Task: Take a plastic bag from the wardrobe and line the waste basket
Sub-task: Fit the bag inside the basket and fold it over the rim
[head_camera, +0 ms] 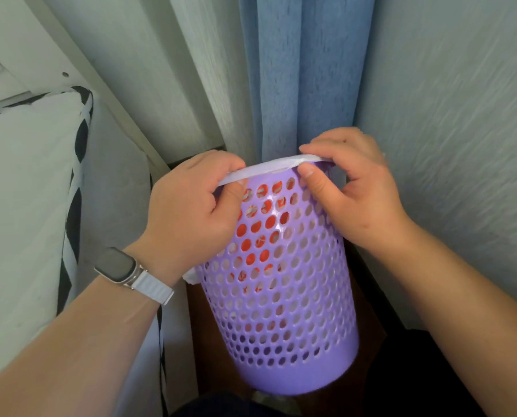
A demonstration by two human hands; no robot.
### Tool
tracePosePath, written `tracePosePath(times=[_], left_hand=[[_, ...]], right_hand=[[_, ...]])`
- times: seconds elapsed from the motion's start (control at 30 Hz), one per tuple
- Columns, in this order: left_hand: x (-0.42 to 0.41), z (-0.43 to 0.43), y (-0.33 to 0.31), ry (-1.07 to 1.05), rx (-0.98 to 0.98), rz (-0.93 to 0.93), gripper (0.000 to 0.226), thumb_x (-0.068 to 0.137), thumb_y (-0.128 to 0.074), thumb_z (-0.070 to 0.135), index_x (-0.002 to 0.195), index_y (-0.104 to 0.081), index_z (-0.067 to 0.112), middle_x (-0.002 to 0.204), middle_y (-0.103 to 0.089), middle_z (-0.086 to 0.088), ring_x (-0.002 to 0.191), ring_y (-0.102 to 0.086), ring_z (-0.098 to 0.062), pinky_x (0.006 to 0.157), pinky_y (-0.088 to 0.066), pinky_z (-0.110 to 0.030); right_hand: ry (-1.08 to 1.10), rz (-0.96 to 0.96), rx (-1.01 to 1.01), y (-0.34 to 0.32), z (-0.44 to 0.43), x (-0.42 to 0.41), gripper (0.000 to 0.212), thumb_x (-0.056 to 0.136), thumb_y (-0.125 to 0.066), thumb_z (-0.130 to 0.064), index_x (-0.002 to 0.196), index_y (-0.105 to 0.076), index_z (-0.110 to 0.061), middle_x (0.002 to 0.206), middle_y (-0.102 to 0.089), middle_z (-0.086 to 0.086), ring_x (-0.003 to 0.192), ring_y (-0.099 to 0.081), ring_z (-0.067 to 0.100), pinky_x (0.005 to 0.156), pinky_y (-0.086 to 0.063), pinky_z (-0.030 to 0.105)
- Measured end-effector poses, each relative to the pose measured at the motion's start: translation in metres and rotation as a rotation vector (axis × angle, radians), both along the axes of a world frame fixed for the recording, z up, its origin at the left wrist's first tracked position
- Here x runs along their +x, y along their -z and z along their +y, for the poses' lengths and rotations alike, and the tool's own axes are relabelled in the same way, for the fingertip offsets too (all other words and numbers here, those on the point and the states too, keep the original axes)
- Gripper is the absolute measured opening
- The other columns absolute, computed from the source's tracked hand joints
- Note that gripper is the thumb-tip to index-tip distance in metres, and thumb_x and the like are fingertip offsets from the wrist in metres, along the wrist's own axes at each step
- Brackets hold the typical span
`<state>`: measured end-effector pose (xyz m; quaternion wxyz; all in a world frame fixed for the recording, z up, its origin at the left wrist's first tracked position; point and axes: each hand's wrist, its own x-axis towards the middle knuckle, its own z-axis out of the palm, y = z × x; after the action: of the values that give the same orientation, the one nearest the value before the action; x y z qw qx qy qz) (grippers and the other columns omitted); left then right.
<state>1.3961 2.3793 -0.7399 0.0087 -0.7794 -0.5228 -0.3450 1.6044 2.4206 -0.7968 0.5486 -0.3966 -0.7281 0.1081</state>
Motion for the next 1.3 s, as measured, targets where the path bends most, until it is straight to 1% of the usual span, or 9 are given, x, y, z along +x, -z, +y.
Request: tracePosePath(times=[0.23,0.37,0.53,0.73,0.87,1.07,1.2,1.23,1.3], left_hand=[[-0.001,0.001,0.0,-0.001,0.004,-0.046,0.015,0.089,-0.052,0.02,0.085,-0.063,0.012,0.067,-0.047,0.02,0.065,-0.041,-0.006,0.061,-0.034,-0.025],[-0.005,0.002,0.001,0.003,0.0,-0.006,0.017,0.088,-0.05,0.024,0.087,-0.063,0.014,0.07,-0.048,0.016,0.069,-0.045,-0.007,0.063,-0.036,-0.026],[-0.013,0.006,0.0,-0.015,-0.02,-0.036,0.014,0.087,-0.053,0.02,0.086,-0.065,0.013,0.073,-0.051,0.021,0.069,-0.047,-0.005,0.061,-0.036,-0.024],[-0.013,0.006,0.0,0.017,-0.064,-0.108,0.018,0.086,-0.051,0.026,0.087,-0.066,0.016,0.075,-0.059,0.014,0.07,-0.053,-0.009,0.064,-0.044,-0.031],[-0.014,0.005,-0.003,0.021,-0.068,-0.108,0.021,0.085,-0.049,0.028,0.086,-0.066,0.015,0.074,-0.059,0.013,0.069,-0.053,-0.009,0.062,-0.043,-0.026],[-0.013,0.004,-0.005,0.067,-0.097,-0.121,0.021,0.084,-0.049,0.027,0.085,-0.065,0.013,0.075,-0.059,0.017,0.07,-0.054,-0.005,0.061,-0.038,-0.014],[-0.012,0.003,-0.008,0.094,-0.104,-0.165,0.019,0.083,-0.05,0.024,0.084,-0.064,0.011,0.074,-0.061,0.007,0.069,-0.054,-0.009,0.06,-0.038,-0.012],[-0.012,0.002,-0.008,0.102,-0.115,-0.18,0.019,0.082,-0.05,0.023,0.083,-0.064,0.011,0.073,-0.061,0.005,0.069,-0.053,-0.01,0.06,-0.038,-0.013],[-0.011,0.002,-0.007,0.121,-0.151,-0.195,0.019,0.083,-0.05,0.025,0.083,-0.063,0.012,0.069,-0.057,0.004,0.067,-0.053,-0.01,0.059,-0.038,-0.015]], right_hand=[[0.057,0.074,0.019,-0.002,-0.005,0.0,0.002,0.088,-0.067,-0.005,0.088,-0.069,-0.005,0.09,-0.055,-0.001,0.085,-0.055,0.016,0.077,-0.047,0.033],[0.056,0.004,0.055,-0.003,-0.006,0.0,0.006,0.085,-0.066,0.001,0.083,-0.066,-0.005,0.087,-0.058,0.005,0.082,-0.057,0.028,0.075,-0.046,0.043],[0.045,-0.171,0.202,0.003,-0.009,-0.003,0.008,0.084,-0.061,0.007,0.083,-0.065,0.0,0.088,-0.062,0.015,0.084,-0.054,0.03,0.076,-0.041,0.04],[0.014,-0.204,0.144,0.007,-0.009,-0.005,0.008,0.086,-0.059,-0.002,0.086,-0.067,-0.003,0.085,-0.066,0.01,0.082,-0.059,0.029,0.076,-0.044,0.039],[-0.02,0.079,-0.044,-0.004,-0.013,-0.004,0.008,0.091,-0.059,-0.009,0.094,-0.065,-0.007,0.09,-0.064,0.006,0.085,-0.062,0.021,0.078,-0.05,0.037],[-0.007,0.054,-0.135,-0.004,-0.004,-0.002,0.033,0.081,-0.076,-0.027,0.107,-0.068,-0.009,0.101,-0.044,0.005,0.087,-0.046,0.003,0.075,-0.038,0.008],[0.094,-0.042,-0.118,-0.007,-0.004,0.001,0.036,0.082,-0.065,-0.046,0.1,-0.068,-0.015,0.114,-0.044,-0.001,0.108,-0.047,0.016,0.098,-0.035,0.023],[0.078,-0.046,-0.111,-0.008,-0.004,0.001,0.034,0.084,-0.063,-0.044,0.097,-0.066,-0.013,0.112,-0.049,-0.001,0.106,-0.05,0.019,0.098,-0.039,0.03],[0.04,-0.013,-0.13,-0.009,-0.006,0.001,0.029,0.085,-0.06,-0.039,0.092,-0.061,-0.011,0.094,-0.056,-0.002,0.087,-0.053,0.017,0.081,-0.044,0.035]])
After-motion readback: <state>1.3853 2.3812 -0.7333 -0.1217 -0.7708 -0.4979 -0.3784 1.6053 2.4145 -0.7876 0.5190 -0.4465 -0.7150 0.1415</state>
